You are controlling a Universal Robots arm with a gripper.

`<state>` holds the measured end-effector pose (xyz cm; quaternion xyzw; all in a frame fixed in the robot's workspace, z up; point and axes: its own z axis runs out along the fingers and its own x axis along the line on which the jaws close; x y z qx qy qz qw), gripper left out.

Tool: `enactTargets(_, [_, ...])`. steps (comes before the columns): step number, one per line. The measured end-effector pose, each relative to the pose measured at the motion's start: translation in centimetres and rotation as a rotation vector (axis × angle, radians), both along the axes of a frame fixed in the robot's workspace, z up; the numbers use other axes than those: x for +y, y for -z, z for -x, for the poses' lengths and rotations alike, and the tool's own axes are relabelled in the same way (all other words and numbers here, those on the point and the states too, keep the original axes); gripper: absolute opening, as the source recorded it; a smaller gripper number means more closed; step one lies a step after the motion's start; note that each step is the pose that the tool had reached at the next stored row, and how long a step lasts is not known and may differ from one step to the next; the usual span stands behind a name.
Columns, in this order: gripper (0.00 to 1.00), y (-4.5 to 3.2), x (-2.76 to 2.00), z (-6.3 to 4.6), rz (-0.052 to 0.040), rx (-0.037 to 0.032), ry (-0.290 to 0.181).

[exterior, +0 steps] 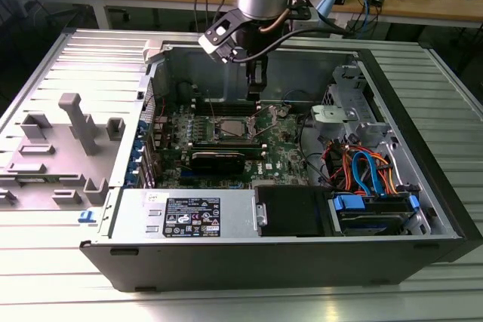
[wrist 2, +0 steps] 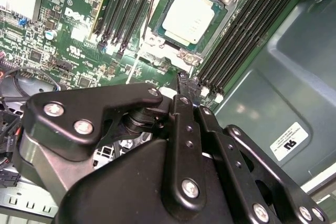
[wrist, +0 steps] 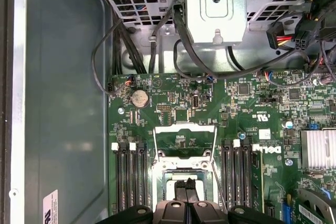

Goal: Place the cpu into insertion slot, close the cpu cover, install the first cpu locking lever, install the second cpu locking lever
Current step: 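Close the cpu cover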

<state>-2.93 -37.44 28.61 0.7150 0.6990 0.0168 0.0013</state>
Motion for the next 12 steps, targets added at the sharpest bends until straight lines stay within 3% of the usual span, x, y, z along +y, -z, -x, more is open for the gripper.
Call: enactTargets(12, [0.11, 0.0, 0.0, -0.62, 0.0, 0.0, 0.0])
